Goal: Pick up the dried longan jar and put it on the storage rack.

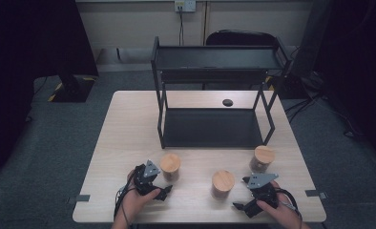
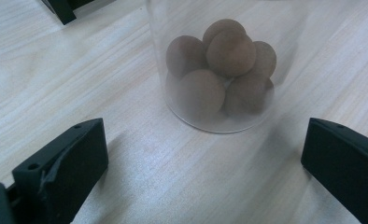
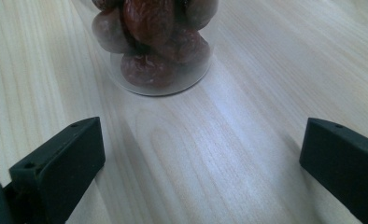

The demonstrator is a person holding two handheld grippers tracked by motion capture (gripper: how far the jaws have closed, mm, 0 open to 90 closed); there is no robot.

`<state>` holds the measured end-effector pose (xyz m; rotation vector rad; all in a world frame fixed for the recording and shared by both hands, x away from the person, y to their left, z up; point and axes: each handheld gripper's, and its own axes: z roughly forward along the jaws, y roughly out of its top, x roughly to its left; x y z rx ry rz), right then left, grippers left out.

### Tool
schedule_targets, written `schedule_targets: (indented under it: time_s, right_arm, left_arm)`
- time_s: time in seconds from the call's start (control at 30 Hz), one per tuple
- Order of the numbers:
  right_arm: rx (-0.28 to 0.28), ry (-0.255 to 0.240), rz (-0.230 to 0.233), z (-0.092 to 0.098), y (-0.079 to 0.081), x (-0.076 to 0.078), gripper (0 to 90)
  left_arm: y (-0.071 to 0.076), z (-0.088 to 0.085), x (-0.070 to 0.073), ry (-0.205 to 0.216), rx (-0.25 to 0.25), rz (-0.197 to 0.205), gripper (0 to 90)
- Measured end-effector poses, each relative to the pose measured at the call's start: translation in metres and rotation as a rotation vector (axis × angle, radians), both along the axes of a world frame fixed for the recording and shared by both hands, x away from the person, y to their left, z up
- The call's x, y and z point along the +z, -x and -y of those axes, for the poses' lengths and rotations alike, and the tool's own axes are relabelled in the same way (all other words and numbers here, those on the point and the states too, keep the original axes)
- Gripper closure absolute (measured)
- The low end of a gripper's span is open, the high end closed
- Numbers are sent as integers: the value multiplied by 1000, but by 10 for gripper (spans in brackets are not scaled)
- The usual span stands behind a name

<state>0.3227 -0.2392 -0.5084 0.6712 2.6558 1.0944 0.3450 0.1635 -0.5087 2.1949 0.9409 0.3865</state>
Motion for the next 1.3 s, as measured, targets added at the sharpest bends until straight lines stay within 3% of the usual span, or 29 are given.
schedule_targets:
  time_s: [0.17,0.37,0.73,0.87,1.03,1.3]
  right_arm:
    - [0,0,0,0,0,0,0]
    - [0,0,0,0,0,0,0]
    - [0,0,0,0,0,0,0]
    - [0,0,0,0,0,0,0]
    - [0,0,0,0,0,0,0]
    - [0,0,0,0,0,0,0]
  left_arm:
    - [0,-1,0,4,2,-1,3]
    - [-2,-4,1,72,27,-9,28]
    - [-8,3,9,127,19,10,33]
    - [-9,5,9,141,13,21,62]
    - [-13,9,11,191,14,46,123]
    - [-17,18,13,204,0,74,225]
